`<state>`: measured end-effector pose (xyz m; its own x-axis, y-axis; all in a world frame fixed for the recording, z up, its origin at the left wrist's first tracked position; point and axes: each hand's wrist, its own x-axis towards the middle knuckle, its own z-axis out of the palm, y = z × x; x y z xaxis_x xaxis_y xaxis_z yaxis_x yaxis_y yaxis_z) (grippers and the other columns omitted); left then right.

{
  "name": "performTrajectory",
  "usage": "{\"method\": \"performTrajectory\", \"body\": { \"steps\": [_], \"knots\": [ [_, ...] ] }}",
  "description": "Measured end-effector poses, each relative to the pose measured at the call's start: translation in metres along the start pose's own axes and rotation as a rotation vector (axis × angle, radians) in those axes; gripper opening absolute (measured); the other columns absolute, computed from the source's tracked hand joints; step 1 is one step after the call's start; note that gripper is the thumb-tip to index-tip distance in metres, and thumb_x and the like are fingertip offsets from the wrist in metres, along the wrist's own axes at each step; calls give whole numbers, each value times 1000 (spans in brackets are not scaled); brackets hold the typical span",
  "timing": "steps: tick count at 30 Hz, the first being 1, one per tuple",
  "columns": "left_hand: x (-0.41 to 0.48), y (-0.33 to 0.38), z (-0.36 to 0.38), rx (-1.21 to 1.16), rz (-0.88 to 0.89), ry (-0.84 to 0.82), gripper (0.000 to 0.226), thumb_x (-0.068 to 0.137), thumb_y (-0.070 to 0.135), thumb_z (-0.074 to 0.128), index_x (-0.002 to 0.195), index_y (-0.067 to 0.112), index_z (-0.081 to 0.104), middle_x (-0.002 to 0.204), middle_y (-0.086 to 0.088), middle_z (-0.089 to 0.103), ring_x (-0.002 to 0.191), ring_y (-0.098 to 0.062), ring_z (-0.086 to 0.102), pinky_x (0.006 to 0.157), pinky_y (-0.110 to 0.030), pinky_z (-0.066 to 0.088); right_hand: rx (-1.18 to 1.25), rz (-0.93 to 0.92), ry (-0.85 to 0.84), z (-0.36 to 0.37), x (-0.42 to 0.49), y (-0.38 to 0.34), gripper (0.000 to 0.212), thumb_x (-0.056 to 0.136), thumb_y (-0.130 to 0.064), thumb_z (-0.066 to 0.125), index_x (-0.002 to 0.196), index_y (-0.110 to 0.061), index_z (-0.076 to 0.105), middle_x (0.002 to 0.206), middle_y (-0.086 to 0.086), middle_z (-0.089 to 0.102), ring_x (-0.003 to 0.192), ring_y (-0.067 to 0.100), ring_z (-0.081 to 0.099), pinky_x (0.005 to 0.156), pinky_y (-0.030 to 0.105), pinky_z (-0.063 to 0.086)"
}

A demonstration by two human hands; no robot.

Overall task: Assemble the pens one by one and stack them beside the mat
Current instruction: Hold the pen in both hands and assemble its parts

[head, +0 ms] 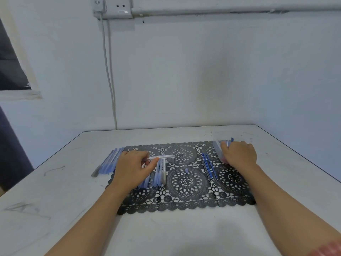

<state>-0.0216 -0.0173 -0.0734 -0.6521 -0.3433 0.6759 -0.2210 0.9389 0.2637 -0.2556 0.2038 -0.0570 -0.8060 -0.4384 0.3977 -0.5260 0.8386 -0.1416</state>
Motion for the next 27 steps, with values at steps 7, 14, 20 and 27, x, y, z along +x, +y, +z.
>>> {"method": "performTrajectory", "body": {
  "steps": [7,14,20,27],
  "knots": [
    [0,2,-1,-8,3,1,41,80,61,41,52,32,32,45,9,38,47,-2,38,58,-28,27,29,6,30,3,2,0,50,97,-39,25,67,-9,51,67,3,45,73,23,45,86,35,35],
    [0,5,-2,2,9,-2,41,79,60,41,51,32,30,43,10,34,46,-2,35,56,-27,24,-25,-5,-16,3,5,2,55,98,-38,19,70,-9,56,60,2,45,69,23,48,83,34,33],
    [0,4,-1,-3,4,-9,41,80,61,41,52,32,33,44,9,37,46,-2,38,58,-28,27,17,15,-13,4,7,0,53,97,-37,22,71,-8,58,61,0,42,71,22,47,82,34,32],
    [0,2,0,2,-1,-11,42,80,62,41,52,31,34,44,9,38,47,-2,40,63,-28,32,-79,9,-71,1,6,-2,52,97,-36,15,104,-14,61,74,3,49,74,23,48,76,35,30]
  ]
}}
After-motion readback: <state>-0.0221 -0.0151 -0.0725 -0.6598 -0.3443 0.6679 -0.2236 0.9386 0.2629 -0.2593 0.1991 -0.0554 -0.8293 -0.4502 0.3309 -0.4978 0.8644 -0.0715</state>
